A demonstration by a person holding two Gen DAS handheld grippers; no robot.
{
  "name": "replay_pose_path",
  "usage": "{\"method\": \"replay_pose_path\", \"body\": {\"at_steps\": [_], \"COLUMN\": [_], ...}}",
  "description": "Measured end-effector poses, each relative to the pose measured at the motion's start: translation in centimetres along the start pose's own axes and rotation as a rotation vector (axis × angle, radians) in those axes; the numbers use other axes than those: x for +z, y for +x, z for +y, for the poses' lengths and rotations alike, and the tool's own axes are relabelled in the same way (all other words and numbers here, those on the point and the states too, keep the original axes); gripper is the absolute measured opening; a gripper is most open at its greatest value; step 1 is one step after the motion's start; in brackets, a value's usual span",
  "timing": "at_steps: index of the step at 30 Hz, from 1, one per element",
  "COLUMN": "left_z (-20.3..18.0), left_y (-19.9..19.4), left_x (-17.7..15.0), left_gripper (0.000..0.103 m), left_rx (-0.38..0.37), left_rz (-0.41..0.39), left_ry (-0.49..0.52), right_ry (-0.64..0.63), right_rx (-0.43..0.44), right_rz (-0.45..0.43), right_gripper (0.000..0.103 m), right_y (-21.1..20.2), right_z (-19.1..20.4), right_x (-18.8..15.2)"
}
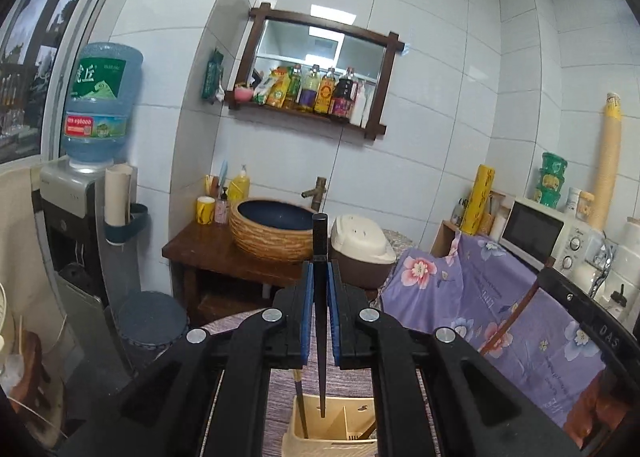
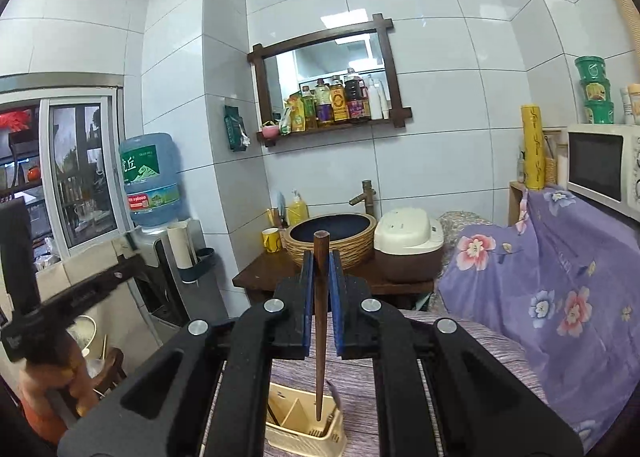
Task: Organize utensils
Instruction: 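Lower both chopsticks into the beige holder and open both tools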
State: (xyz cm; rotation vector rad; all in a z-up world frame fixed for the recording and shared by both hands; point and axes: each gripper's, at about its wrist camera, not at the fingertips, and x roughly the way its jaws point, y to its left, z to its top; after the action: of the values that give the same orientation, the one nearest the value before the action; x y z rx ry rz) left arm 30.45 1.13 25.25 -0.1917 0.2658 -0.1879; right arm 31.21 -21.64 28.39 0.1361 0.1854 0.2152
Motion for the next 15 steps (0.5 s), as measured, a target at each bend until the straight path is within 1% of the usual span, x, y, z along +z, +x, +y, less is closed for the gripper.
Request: {"method": "replay_pose_path", "body": {"at_steps": [1, 3, 5, 8, 13, 15], "left_z": [0.0, 0.0, 0.4, 0.9, 1.3, 1.4], "left_y": [0.9, 2.4, 3.3, 4.4, 5.8, 6.2], "left_x": [-1.0, -3.1, -4.9, -7.5, -10.2, -10.8], "left_gripper": [0.008, 0.008, 0.008, 0.008, 0.008, 0.008], "left_rx": [0.005, 0.011, 0.015, 0.026, 0.038, 0.04], "left_rz": [0.014, 0.051, 0.084, 0.123, 0.181, 0.197], "left_ry": [-0.002, 0.0, -0.008, -0.006, 0.0, 0.001], "right_ry": [-0.006, -0.004, 0.008, 0.001, 0.002, 0.001], "right_rx": [0.0, -0.003, -0.006, -0.015, -0.022, -0.031], "right_rz": [0.005, 0.046, 0.091, 0.131, 0.182, 0.181], "right_gripper": [0.009, 0.009, 0.009, 0.009, 0.009, 0.009], "right_y": [0.6, 2.2, 3.6, 5.0, 6.4, 6.5], "right_z": [0.3, 0.5, 0.4, 0.2, 0.1, -0.1], "right_x": [-0.8, -2.8, -4.8, -7.1, -9.9, -10.5]}}
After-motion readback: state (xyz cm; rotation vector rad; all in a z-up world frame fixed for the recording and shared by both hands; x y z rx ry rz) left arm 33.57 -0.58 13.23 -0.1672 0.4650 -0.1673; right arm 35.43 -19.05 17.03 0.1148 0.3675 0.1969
